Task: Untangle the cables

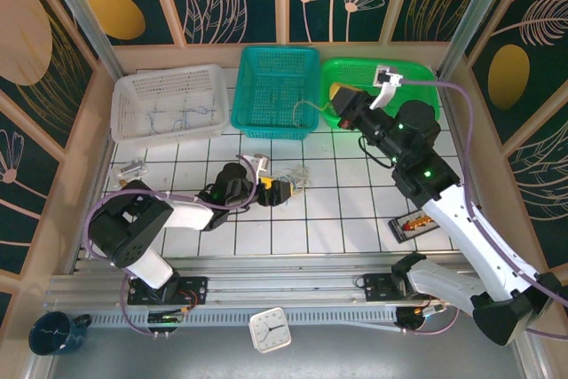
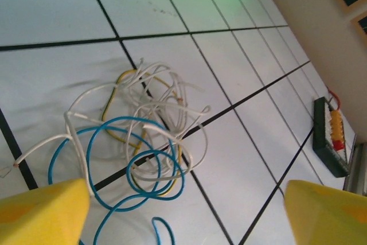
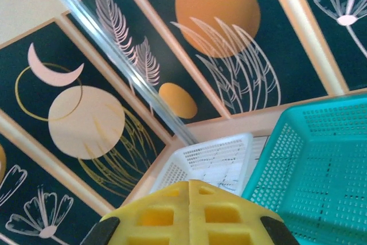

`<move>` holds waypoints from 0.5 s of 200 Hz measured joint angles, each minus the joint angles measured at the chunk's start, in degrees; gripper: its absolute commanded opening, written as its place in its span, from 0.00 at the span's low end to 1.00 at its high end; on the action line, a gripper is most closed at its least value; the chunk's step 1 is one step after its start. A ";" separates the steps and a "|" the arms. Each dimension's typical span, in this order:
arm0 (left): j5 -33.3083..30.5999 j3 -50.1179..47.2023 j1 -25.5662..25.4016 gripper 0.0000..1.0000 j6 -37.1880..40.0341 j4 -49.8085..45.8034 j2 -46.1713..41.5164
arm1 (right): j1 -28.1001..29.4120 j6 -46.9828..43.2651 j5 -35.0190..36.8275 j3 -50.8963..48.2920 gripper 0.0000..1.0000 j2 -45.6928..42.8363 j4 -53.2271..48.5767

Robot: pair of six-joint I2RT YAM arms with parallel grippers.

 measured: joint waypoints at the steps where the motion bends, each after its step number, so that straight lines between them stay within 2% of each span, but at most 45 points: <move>1: 0.02 0.00 0.00 0.99 0.07 0.00 -0.09 | -0.11 0.02 0.00 -0.02 0.00 0.00 0.00; 53: -0.20 0.02 0.00 0.99 -0.33 -1.11 -5.09 | -7.93 -0.07 3.32 -0.96 0.00 2.08 1.79; 100: -0.74 0.83 0.00 0.99 -0.63 -4.24 -7.37 | -18.38 0.48 5.60 -0.94 0.00 11.30 5.68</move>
